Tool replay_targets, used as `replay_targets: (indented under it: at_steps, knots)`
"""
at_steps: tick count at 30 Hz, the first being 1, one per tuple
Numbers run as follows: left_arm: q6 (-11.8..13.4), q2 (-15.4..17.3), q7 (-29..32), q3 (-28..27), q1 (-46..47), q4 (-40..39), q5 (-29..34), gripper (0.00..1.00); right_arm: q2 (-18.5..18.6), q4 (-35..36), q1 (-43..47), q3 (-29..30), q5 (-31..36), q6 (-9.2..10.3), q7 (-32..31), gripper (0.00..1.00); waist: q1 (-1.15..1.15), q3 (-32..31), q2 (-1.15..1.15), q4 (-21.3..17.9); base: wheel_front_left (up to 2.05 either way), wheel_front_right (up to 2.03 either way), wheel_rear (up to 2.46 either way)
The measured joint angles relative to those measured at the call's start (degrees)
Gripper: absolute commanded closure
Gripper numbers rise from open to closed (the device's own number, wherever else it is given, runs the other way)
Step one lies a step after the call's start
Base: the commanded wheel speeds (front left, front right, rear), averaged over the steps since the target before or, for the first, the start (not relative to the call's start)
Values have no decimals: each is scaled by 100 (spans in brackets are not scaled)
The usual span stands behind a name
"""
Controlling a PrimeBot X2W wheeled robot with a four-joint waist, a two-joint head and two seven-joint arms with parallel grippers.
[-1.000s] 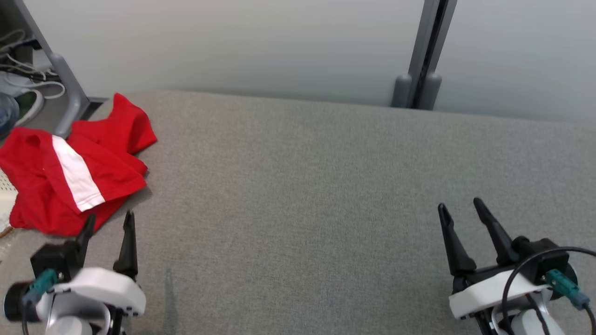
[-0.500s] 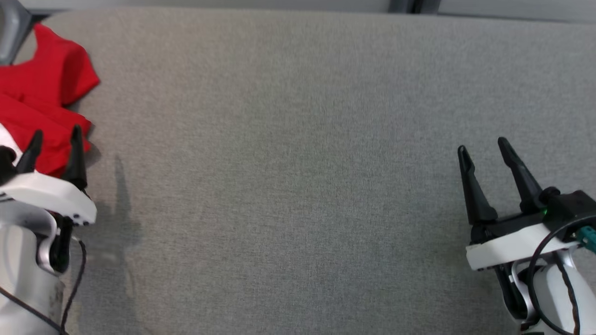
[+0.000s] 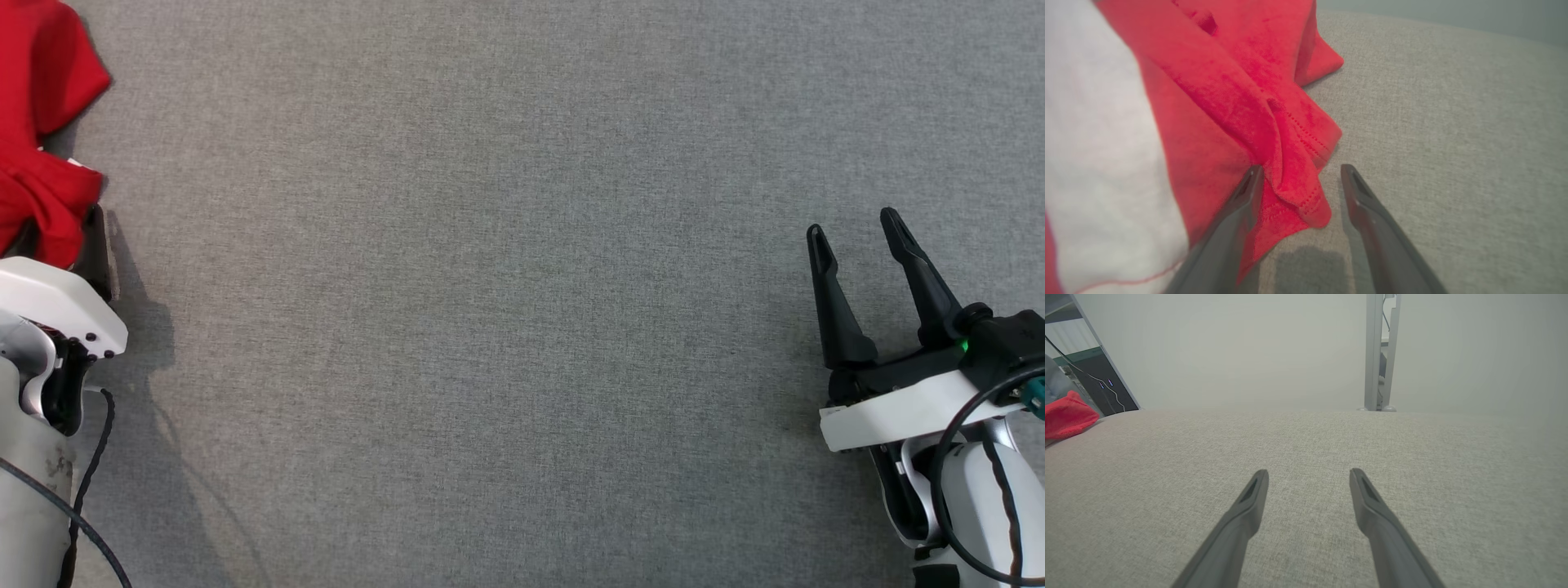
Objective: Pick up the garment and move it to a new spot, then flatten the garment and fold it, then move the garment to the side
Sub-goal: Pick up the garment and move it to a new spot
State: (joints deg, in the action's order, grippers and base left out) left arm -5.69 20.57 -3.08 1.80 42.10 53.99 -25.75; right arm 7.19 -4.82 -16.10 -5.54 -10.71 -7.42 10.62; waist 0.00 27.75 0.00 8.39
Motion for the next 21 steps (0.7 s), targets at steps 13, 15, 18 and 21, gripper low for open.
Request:
replay_targets:
  at_steps: [13,15,18,21]
  knots:
    - [153,5,-910,149,-116,-238,187,100,-136,-142,132,64,15,0,52,0,0,-449,0,90,0,0,0]
    - [225,10,-994,165,-274,-500,246,100,-156,-169,144,86,2,0,62,0,0,-584,0,79,0,0,0]
    - [339,8,-1081,202,-601,-1066,324,100,-187,-243,199,89,-16,0,112,0,0,-823,0,39,0,0,0]
    - [501,-18,-1113,279,-1077,-1795,469,100,-213,-330,322,118,-37,0,162,0,0,-1096,0,-18,0,0,0]
